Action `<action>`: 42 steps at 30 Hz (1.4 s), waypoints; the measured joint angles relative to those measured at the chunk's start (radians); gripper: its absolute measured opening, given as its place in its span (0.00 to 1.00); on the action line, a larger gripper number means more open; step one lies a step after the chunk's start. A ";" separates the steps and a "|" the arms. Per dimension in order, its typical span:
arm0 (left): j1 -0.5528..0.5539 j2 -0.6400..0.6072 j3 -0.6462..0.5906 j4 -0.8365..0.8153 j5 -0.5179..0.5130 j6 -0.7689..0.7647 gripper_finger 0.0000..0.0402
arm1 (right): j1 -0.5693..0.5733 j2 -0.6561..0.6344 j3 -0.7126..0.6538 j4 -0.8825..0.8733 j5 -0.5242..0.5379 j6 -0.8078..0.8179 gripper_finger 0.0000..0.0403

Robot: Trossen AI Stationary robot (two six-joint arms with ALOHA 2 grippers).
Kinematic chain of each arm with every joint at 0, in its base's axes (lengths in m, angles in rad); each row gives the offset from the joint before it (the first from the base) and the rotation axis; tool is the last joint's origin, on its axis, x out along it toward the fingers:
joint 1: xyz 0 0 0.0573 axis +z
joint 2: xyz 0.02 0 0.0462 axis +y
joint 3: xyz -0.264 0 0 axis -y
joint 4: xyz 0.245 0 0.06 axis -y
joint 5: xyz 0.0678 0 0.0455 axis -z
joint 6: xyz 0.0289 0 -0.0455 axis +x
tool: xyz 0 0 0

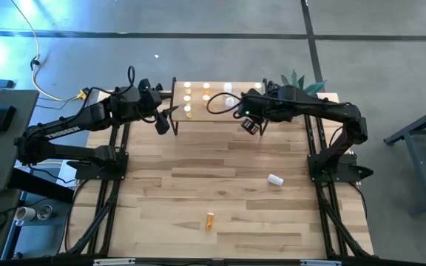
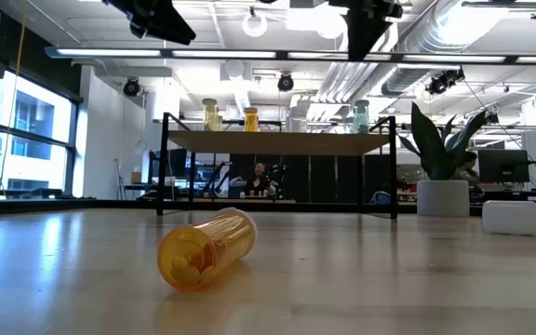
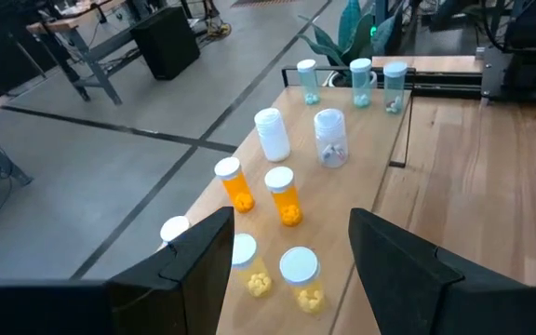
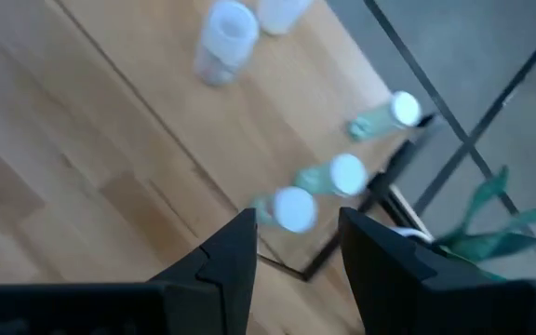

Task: Pick and place medicine bottles onto shelf by color
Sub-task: Put the white pill bottle on the shelf and align it to the other white pill bottle

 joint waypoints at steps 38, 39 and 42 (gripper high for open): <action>-0.001 0.000 0.000 -0.001 0.067 -0.540 0.50 | 0.266 -0.730 -0.794 0.173 -0.272 0.495 0.36; -0.001 0.000 0.000 -0.001 0.083 -0.554 0.50 | 0.283 -0.729 -0.811 0.197 -0.290 0.494 0.36; -0.003 0.000 0.000 -0.001 0.123 -0.571 0.50 | 0.335 -0.728 -0.877 0.270 -0.326 0.488 0.36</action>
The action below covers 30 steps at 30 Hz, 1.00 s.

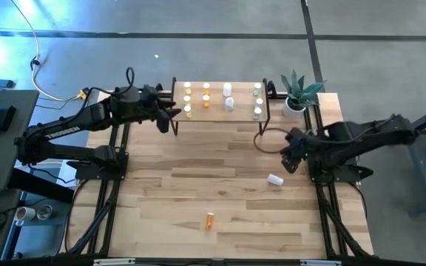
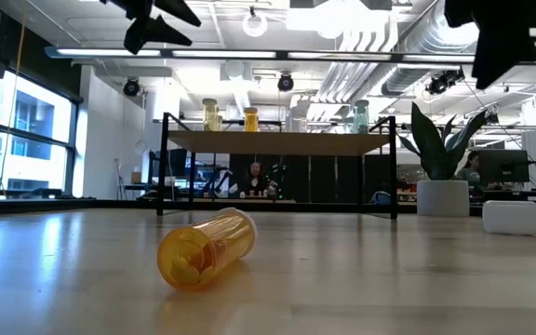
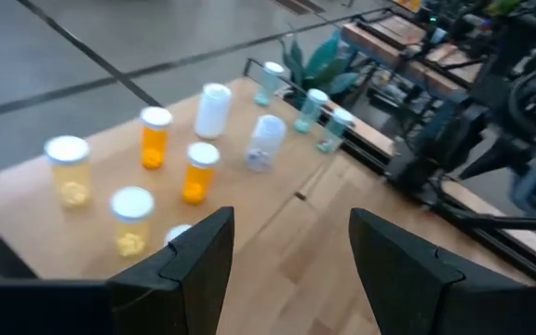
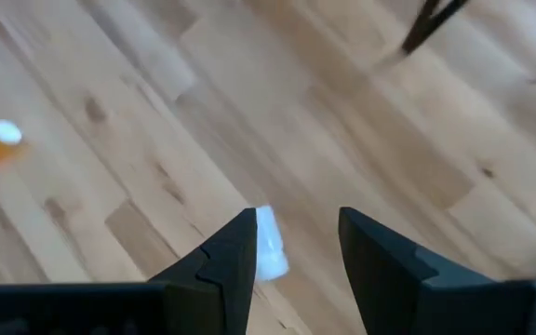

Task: Pick and place medicine bottles onto shelf by color
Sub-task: Put the white pill bottle on the shelf and align it to the other white pill bottle

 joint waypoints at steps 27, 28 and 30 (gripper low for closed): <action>-0.121 0.000 0.000 -0.001 0.015 -0.028 0.50 | 0.181 0.216 -0.306 0.527 -0.115 0.044 0.36; -0.124 0.000 0.000 -0.001 0.015 -0.030 0.50 | 0.184 0.236 -0.291 0.523 -0.121 0.031 0.36; -0.128 0.000 0.000 0.000 0.016 -0.043 0.50 | 0.191 0.275 -0.256 0.499 -0.122 0.009 0.36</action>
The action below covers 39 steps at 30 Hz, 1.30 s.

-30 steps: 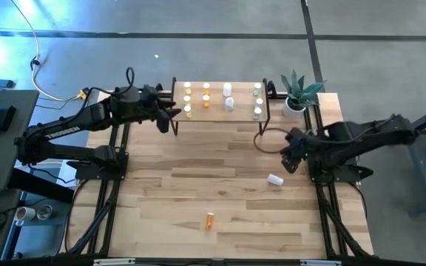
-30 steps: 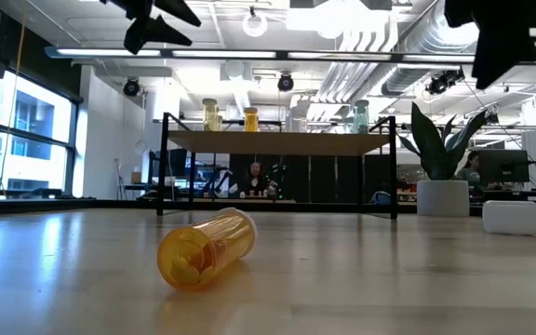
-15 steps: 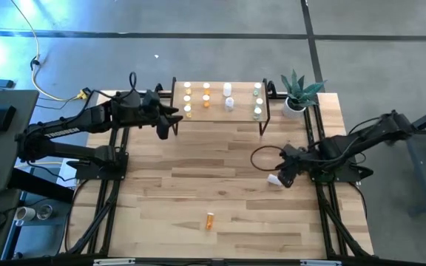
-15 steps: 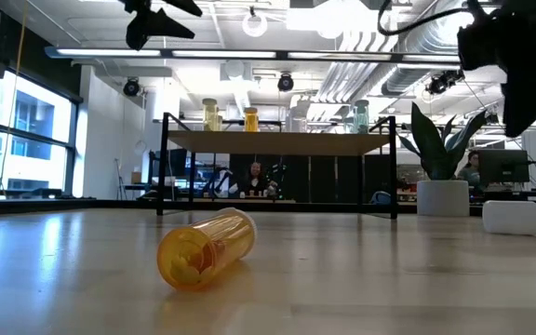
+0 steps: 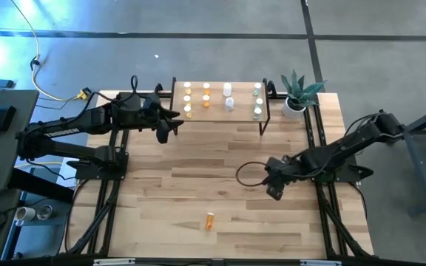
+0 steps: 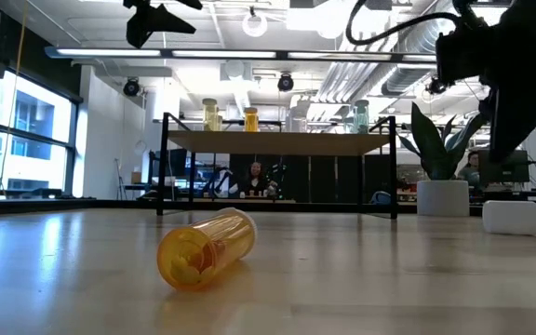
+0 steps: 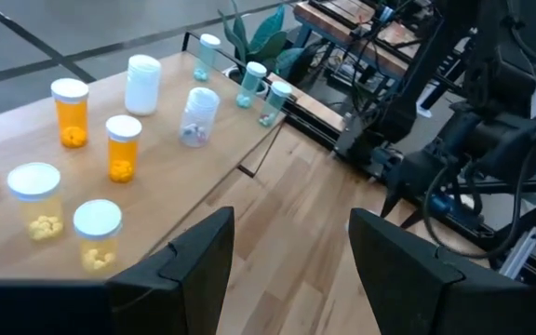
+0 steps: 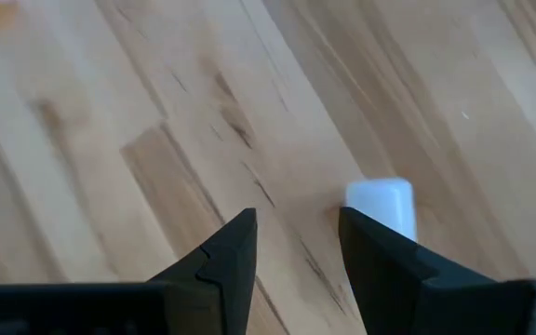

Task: Pick and place medicine bottles onto shelf by color
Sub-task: Put the white pill bottle on the shelf and align it to the other white pill bottle

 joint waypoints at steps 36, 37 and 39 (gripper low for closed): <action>-0.004 0.000 0.000 0.000 -0.008 -0.007 0.50 | -0.029 0.066 -0.107 -0.076 -0.047 -0.039 0.51; -0.004 0.000 0.000 0.000 -0.008 -0.007 0.50 | -0.032 0.066 -0.119 -0.064 -0.047 -0.039 0.51; -0.004 0.000 0.000 0.000 -0.008 -0.007 0.50 | -0.035 0.066 -0.143 -0.022 -0.051 -0.039 0.51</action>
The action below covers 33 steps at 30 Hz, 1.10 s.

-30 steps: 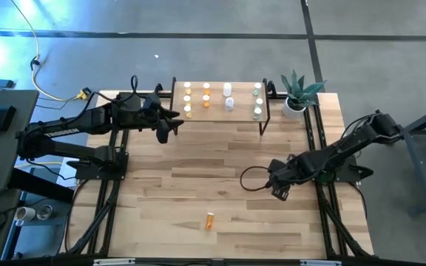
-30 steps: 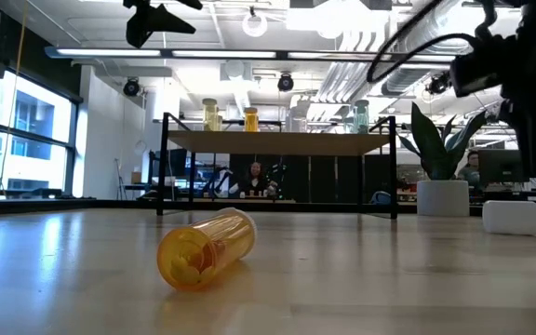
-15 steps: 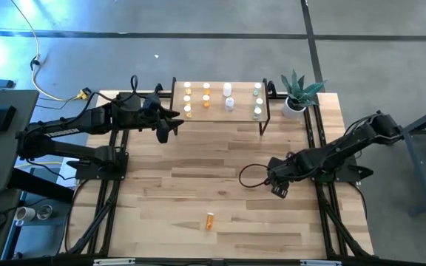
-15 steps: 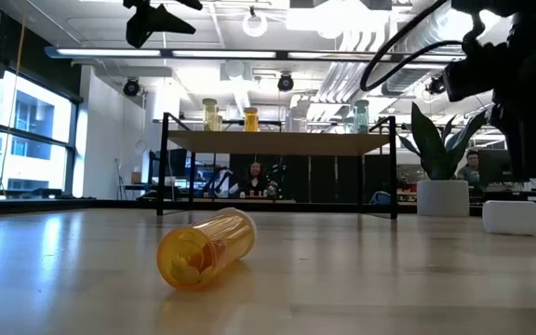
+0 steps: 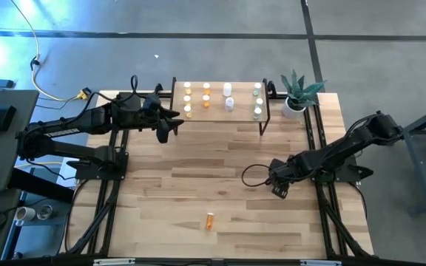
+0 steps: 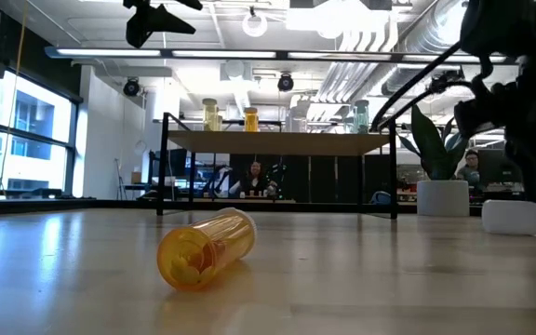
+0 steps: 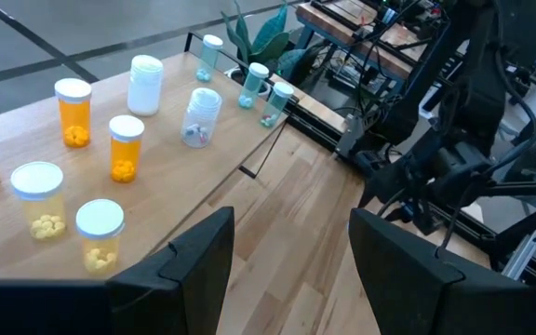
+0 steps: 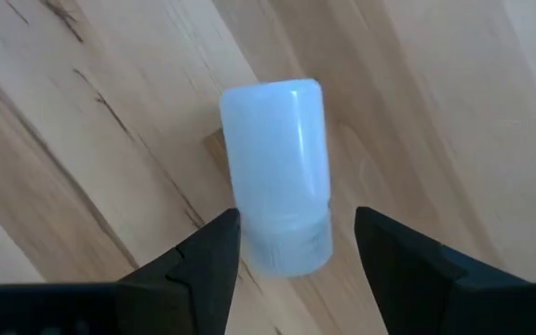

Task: Pick and place medicine bottles onto shelf by color
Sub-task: Put the white pill bottle on the shelf and align it to the other white pill bottle

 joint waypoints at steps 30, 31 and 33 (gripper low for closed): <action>0.000 0.038 0.000 0.002 0.247 -0.315 0.50 | 0.001 0.025 0.089 0.199 -0.098 -0.232 0.32; 0.000 0.046 0.000 0.002 0.270 -0.343 0.50 | 0.001 0.025 0.113 0.208 -0.096 -0.263 0.32; 0.000 0.067 0.000 0.002 0.313 -0.395 0.50 | 0.001 0.025 0.167 0.207 -0.074 -0.332 0.31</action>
